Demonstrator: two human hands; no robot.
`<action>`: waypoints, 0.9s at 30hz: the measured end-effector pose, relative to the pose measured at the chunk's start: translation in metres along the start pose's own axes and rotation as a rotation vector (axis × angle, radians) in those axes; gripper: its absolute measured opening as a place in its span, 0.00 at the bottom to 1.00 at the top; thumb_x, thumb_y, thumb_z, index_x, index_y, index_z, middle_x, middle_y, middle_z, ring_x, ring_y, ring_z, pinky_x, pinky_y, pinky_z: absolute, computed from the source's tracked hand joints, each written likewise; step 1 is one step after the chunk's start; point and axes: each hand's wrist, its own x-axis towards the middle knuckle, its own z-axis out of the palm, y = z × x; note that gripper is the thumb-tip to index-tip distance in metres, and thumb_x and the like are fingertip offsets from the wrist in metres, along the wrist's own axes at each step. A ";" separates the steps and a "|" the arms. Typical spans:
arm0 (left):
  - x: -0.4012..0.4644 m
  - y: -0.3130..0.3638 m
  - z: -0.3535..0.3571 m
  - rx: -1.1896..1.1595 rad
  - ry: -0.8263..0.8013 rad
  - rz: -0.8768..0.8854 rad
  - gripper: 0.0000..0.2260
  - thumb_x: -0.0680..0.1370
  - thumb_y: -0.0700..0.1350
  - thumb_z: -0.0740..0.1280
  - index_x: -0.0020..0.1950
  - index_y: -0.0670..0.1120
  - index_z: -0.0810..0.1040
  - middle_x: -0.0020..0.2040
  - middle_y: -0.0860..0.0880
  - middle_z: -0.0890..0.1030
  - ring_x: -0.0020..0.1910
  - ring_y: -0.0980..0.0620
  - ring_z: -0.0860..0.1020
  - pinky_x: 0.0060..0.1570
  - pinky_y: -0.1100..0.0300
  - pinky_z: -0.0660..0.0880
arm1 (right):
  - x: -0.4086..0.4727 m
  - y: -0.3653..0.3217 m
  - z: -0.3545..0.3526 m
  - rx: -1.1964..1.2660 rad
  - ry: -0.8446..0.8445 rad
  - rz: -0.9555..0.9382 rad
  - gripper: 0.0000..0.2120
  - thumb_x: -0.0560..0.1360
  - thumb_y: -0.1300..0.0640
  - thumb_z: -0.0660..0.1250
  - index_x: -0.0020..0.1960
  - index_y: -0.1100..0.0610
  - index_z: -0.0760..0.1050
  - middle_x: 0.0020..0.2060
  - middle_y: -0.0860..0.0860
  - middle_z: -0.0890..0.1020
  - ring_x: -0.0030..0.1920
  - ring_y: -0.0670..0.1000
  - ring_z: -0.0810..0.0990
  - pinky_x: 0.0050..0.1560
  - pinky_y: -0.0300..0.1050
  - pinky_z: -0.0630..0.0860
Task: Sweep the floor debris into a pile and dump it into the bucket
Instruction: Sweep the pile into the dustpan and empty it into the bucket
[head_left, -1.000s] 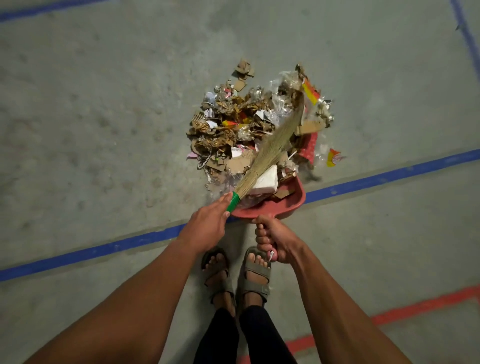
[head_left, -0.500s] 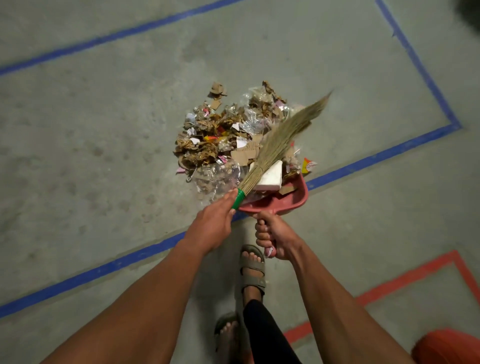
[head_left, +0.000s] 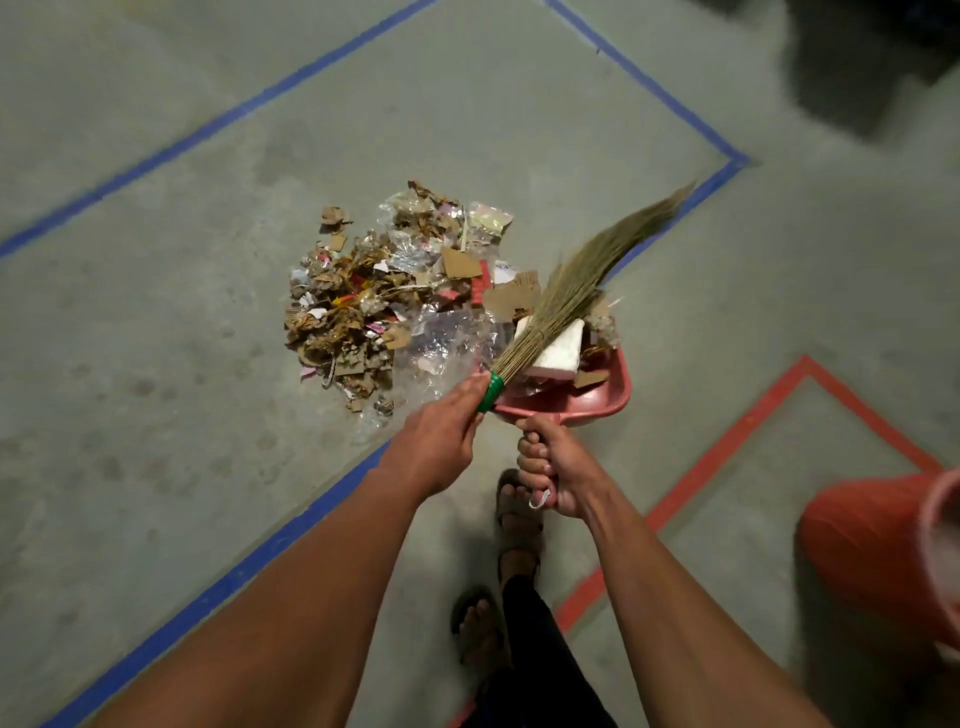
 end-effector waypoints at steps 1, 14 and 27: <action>-0.001 0.010 0.002 0.005 -0.009 0.019 0.28 0.86 0.47 0.60 0.84 0.55 0.55 0.81 0.52 0.65 0.73 0.46 0.73 0.71 0.49 0.71 | -0.009 0.001 -0.007 0.020 0.008 -0.021 0.18 0.81 0.60 0.61 0.33 0.53 0.64 0.21 0.46 0.60 0.17 0.43 0.56 0.16 0.34 0.53; 0.021 0.224 0.109 0.104 -0.252 0.473 0.28 0.85 0.48 0.59 0.84 0.59 0.53 0.82 0.54 0.64 0.63 0.38 0.79 0.59 0.47 0.78 | -0.182 -0.015 -0.186 0.331 0.241 -0.305 0.18 0.82 0.59 0.61 0.33 0.53 0.64 0.20 0.46 0.58 0.17 0.43 0.54 0.15 0.34 0.54; 0.030 0.453 0.266 0.197 -0.432 0.726 0.25 0.87 0.49 0.55 0.85 0.57 0.53 0.82 0.51 0.63 0.67 0.39 0.77 0.64 0.48 0.76 | -0.298 -0.030 -0.411 0.595 0.346 -0.487 0.18 0.83 0.58 0.60 0.34 0.52 0.66 0.21 0.45 0.60 0.17 0.43 0.56 0.17 0.36 0.54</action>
